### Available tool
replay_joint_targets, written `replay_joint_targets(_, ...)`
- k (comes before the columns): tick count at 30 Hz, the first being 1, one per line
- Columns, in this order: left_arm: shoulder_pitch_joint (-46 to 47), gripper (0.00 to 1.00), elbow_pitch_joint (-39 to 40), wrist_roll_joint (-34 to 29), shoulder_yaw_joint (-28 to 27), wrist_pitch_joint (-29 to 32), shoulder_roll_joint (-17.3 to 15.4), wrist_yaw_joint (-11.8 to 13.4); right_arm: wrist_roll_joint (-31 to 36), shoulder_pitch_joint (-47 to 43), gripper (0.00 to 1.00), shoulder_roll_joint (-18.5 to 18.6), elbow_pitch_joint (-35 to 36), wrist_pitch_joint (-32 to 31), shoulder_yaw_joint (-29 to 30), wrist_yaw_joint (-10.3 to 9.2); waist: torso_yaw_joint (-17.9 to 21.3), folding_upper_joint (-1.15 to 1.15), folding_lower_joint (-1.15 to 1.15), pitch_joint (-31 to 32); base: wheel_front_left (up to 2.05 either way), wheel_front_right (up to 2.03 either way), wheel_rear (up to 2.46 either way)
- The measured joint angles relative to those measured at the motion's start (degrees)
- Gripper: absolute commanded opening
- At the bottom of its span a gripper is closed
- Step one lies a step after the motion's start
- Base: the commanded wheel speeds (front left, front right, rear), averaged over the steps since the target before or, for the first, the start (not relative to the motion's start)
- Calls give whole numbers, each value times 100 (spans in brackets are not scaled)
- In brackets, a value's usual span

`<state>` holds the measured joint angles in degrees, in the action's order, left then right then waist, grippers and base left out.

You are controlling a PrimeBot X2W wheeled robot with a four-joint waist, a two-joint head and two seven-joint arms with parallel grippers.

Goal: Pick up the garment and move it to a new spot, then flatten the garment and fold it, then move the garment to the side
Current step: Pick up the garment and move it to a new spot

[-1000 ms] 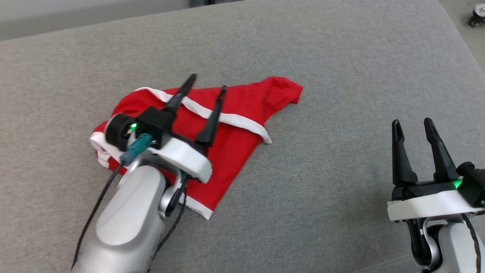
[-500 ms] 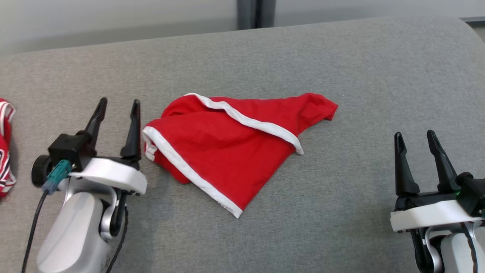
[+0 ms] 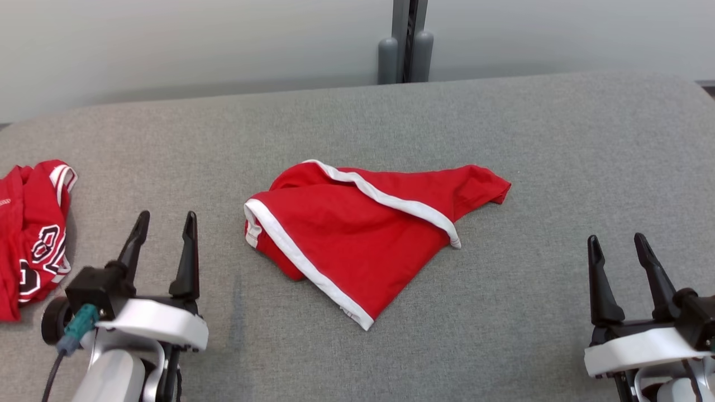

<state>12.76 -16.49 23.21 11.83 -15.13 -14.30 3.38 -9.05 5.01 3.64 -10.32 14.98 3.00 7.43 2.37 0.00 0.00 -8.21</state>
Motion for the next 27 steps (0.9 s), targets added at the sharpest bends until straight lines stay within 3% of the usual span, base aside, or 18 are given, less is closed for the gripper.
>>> replay_joint_targets(15, -1022, 100, 419, 29, 79, 48, 37, 238, 2, -426, 100, 58, 60, -144, -176, 0, 0, 0, 0, 615, 0, 0, 0)
replay_joint_targets(27, -1160, 100, 491, 100, 109, 110, 31, 325, -59, -553, 100, 113, 238, -261, -198, 0, -50, 0, 0, 737, 0, 0, 0)
